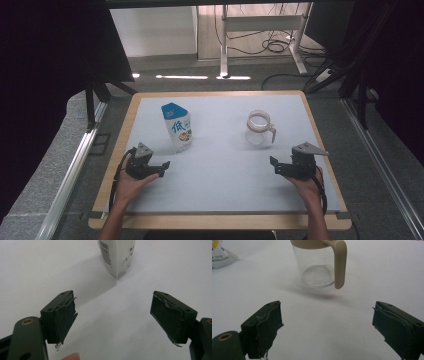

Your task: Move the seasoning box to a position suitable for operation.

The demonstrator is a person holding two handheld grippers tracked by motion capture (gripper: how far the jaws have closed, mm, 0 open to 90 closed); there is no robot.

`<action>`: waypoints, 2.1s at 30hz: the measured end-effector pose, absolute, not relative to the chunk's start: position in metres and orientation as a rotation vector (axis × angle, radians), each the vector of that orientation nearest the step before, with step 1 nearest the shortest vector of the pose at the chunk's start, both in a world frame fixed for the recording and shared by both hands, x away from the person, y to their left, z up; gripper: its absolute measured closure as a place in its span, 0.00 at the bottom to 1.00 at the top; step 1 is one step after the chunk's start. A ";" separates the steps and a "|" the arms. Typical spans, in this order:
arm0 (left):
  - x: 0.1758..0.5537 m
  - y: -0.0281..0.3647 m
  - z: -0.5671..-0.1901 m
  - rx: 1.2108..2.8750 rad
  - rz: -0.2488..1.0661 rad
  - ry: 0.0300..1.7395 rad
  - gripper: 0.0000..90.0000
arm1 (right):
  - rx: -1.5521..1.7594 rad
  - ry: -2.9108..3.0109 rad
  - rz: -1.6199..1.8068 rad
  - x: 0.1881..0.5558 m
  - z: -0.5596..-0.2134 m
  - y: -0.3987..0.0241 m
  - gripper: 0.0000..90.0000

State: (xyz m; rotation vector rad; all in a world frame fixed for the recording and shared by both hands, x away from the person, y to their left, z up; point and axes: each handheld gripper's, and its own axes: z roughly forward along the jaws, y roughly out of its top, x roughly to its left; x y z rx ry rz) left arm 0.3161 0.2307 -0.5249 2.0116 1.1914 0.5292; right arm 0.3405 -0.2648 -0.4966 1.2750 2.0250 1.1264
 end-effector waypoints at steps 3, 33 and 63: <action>0.315 0.230 -0.524 2.018 0.502 1.207 0.23 | 1.270 2.018 1.127 0.339 -0.497 -0.267 0.13; 0.307 0.231 -0.520 1.986 0.405 1.174 0.23 | 1.143 2.112 1.150 0.375 -0.436 -0.236 0.04; 0.304 0.235 -0.521 1.990 0.407 1.160 0.19 | 1.166 2.183 1.033 0.470 -0.441 -0.184 0.01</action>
